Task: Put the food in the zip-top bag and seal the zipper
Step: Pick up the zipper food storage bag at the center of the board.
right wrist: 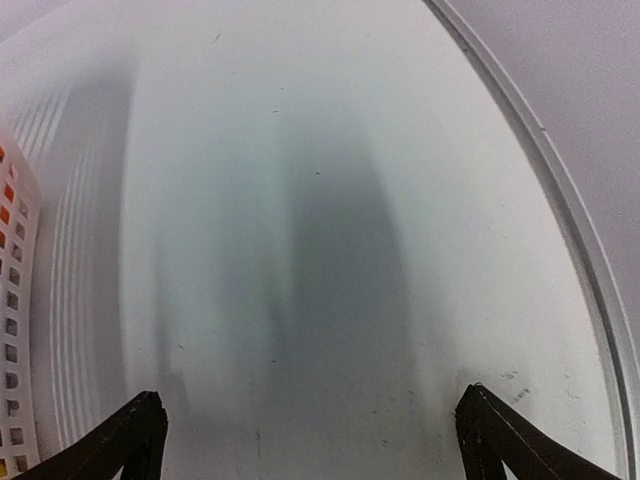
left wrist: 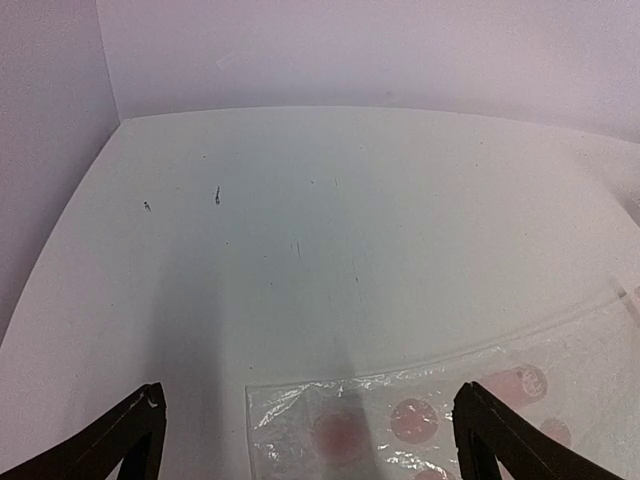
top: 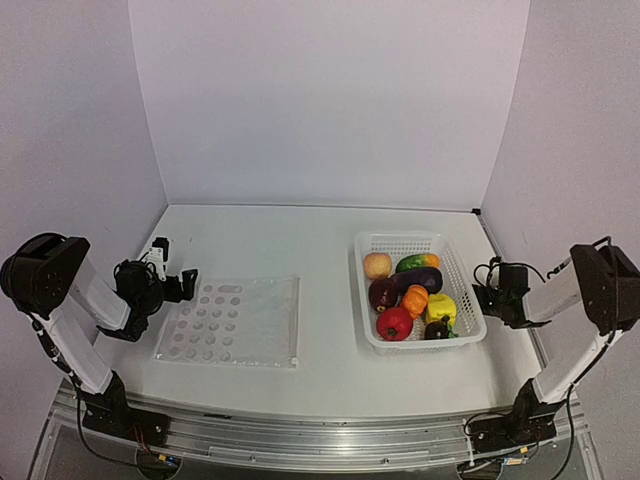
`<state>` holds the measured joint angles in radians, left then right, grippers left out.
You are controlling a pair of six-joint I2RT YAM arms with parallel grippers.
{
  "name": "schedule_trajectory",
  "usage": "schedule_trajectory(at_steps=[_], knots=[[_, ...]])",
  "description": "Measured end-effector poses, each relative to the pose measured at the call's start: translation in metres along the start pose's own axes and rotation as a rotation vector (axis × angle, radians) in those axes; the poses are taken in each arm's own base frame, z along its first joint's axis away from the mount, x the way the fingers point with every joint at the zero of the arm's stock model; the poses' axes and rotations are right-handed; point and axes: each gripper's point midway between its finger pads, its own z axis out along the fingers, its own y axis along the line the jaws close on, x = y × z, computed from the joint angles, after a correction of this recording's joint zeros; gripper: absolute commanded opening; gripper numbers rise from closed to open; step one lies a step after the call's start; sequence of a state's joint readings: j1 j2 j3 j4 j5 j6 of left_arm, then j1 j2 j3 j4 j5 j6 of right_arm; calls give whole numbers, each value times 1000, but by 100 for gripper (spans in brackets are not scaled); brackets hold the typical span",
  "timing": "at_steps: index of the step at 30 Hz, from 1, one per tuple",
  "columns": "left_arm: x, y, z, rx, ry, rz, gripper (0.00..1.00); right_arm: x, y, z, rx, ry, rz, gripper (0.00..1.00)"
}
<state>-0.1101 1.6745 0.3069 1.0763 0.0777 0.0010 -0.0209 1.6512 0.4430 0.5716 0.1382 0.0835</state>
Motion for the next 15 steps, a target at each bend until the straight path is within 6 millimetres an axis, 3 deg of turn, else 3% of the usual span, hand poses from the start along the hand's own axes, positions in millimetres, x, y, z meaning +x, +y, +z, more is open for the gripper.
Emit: schedule_trajectory(at_steps=[4, 9, 13, 15], knots=[[0, 0, 0, 0, 0, 0, 100, -10, -14, -16, 85, -7, 34, 98], [-3, 3, -1, -18, -5, -4, 100, -49, -24, -42, 152, -99, 63, 98], [-19, 16, -1, -96, 5, -26, 100, -86, -24, -64, 168, -141, 72, 98], [-39, 21, 9, -125, 31, -24, 100, -110, -19, -73, 157, -131, 80, 95]])
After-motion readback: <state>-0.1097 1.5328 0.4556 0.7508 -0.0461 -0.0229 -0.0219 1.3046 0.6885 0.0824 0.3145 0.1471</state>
